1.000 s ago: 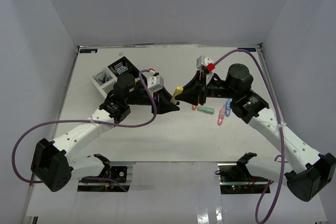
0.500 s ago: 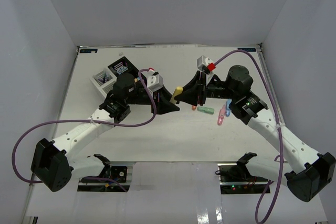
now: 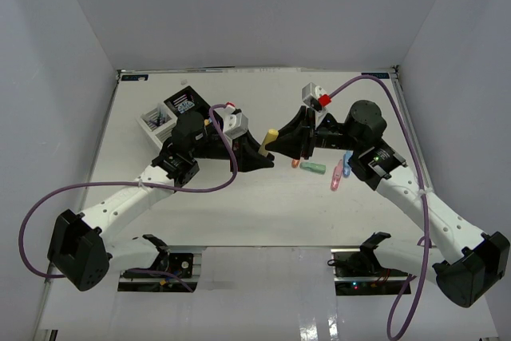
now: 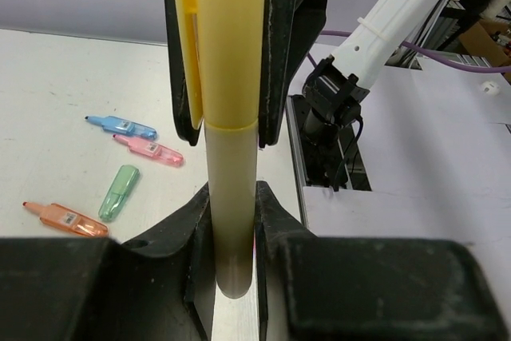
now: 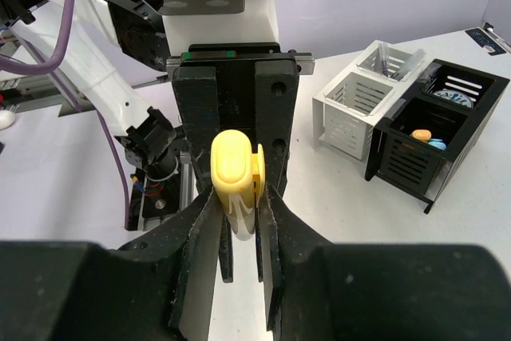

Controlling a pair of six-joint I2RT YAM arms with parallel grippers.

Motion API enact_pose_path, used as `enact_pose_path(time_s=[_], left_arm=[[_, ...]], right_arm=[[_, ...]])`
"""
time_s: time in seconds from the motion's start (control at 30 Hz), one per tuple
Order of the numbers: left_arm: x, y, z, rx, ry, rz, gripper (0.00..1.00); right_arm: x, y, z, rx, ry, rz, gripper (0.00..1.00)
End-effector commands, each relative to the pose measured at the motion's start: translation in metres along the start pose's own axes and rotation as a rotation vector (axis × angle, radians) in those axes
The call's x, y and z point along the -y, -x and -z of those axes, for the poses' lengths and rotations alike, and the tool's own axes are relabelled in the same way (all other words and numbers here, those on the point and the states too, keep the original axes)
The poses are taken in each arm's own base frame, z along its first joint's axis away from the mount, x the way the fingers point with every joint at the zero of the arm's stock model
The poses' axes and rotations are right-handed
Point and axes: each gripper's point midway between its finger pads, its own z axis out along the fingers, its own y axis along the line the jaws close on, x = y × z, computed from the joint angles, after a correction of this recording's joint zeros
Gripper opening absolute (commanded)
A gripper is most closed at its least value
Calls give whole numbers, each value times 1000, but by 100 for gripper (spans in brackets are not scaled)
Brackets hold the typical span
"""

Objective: Sort the stationery into containers
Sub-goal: Close the pen cap on the pen.

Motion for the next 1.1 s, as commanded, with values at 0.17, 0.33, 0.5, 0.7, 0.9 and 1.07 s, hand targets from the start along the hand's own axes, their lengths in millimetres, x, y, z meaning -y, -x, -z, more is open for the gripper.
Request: enact_pose_path(time_s=[0.17, 0.33, 0.5, 0.7, 0.9, 1.07], left_arm=[[2, 8, 0, 21, -6, -22, 0], [1, 7, 0, 20, -2, -16, 0], [-1, 4, -1, 10, 4, -7, 0], [0, 2, -2, 4, -14, -5, 0], [3, 1, -2, 0, -35, -10, 0], [3, 2, -1, 1, -34, -14, 0]], right_arm=[[-9, 2, 5, 16, 27, 45, 31], [-9, 0, 8, 8, 8, 57, 67], [-6, 0, 16, -1, -50, 78, 84], [1, 24, 24, 23, -117, 134, 89], [7, 38, 10, 31, -74, 112, 90], [4, 51, 2, 62, -22, 93, 89]])
